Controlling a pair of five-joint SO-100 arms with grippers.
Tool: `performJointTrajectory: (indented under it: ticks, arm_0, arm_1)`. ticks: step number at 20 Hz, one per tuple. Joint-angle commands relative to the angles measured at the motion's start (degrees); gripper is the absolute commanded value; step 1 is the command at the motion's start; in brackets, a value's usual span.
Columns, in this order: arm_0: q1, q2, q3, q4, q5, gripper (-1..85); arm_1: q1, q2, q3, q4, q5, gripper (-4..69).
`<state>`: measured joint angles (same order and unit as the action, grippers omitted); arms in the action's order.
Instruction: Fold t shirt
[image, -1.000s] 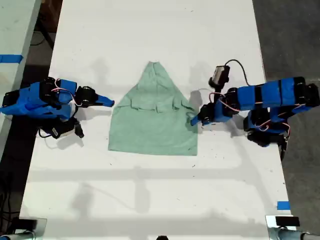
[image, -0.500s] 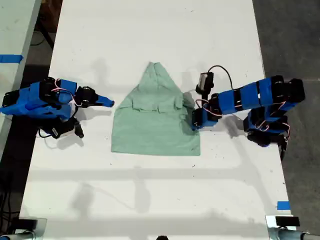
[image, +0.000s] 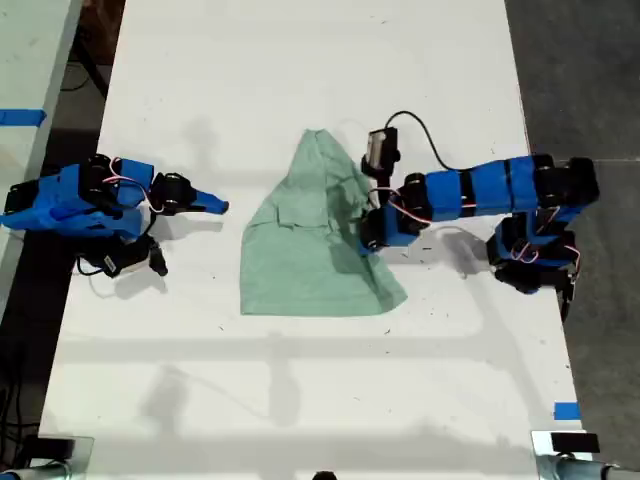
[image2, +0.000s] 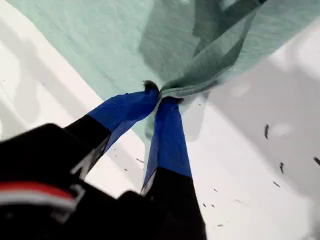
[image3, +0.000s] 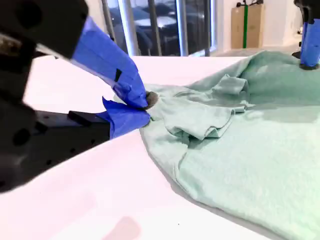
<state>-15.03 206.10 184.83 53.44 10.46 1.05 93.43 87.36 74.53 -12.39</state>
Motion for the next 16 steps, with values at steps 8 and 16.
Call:
performJointTrajectory:
  ticks: [8,16]
  arm_0:
    - [-0.09,0.53,0.09,0.26,0.0,-0.1]
    - [-0.09,0.53,0.0,0.35,-0.09,-0.1]
  arm_1:
    - [0.18,-25.4,-31.99,4.92,-2.72,23.2]
    - [5.8,13.27,-0.79,15.38,-1.41,-1.5]
